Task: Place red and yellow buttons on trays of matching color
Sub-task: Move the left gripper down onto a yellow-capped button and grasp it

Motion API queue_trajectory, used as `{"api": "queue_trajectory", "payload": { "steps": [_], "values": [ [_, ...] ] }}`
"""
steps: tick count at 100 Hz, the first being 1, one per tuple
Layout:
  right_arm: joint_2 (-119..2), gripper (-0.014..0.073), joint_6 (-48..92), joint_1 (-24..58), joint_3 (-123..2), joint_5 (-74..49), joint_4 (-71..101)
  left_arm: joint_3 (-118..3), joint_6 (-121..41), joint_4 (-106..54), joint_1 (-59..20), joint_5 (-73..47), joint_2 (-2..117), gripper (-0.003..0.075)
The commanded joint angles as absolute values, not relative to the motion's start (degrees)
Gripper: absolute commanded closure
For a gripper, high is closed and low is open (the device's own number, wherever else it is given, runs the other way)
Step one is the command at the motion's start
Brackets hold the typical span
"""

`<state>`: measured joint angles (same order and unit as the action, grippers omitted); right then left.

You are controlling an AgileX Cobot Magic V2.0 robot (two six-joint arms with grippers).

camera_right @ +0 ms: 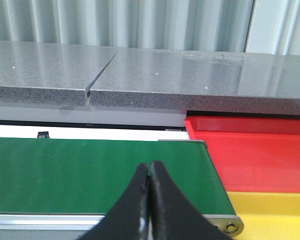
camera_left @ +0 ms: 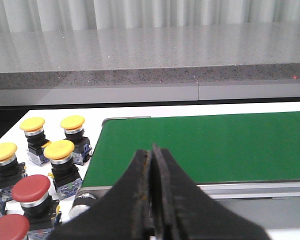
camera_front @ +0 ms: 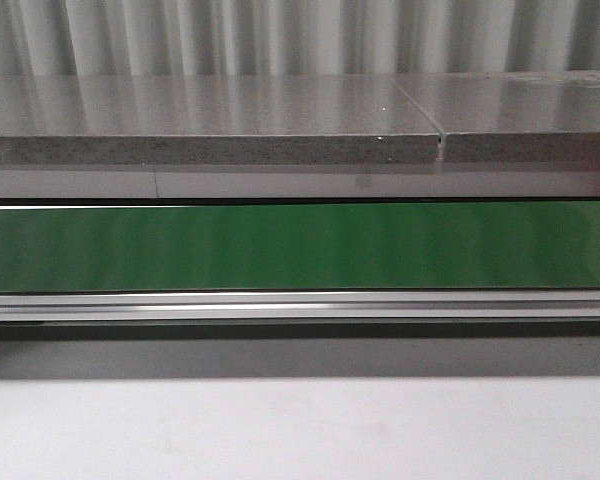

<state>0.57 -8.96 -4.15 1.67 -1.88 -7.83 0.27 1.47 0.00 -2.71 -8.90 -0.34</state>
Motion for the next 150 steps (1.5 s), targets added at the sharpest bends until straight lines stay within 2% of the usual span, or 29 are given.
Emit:
{"api": "queue_trajectory", "payload": {
  "steps": [1, 36, 62, 93, 142, 150],
  "values": [
    [1.47, 0.066, -8.9, -4.23, 1.28, 2.12, -8.48, 2.73, 1.97, 0.0, -2.5, -4.3, -2.31, 0.074],
    [1.47, 0.066, -8.9, -4.23, 1.28, 2.12, -8.48, 2.08, 1.97, 0.0, -2.5, -5.14, -2.31, 0.074],
    [1.47, 0.066, -8.9, -4.23, 1.28, 2.12, -8.48, -6.84, 1.97, 0.0, -2.5, -6.7, -0.81, 0.074],
    [1.47, 0.066, -8.9, -4.23, 1.28, 2.12, -8.48, -21.9, 1.97, 0.0, -2.5, -21.78, 9.29, 0.074],
    [1.47, 0.066, -8.9, -4.23, 1.28, 2.12, -8.48, -34.79, 2.5, -0.31, -2.5, -26.19, 28.4, 0.0738],
    [1.47, 0.066, -8.9, -4.23, 1.28, 2.12, -8.48, -36.66, 2.5, -0.31, -2.5, -26.79, 31.49, 0.0713]
  ]
}}
